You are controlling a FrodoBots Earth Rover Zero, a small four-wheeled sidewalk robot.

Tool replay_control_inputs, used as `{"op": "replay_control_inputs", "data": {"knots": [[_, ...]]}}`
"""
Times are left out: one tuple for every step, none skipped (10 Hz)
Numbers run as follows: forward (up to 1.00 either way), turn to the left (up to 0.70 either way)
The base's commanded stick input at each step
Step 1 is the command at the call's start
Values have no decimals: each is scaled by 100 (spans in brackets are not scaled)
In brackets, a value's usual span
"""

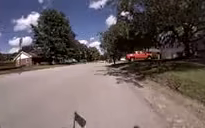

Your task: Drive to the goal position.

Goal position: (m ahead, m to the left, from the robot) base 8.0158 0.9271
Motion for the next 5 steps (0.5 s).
{"op": "replay_control_inputs", "data": {"knots": [[85, 0], [85, 0], [85, 0], [85, 0], [85, 0]]}}
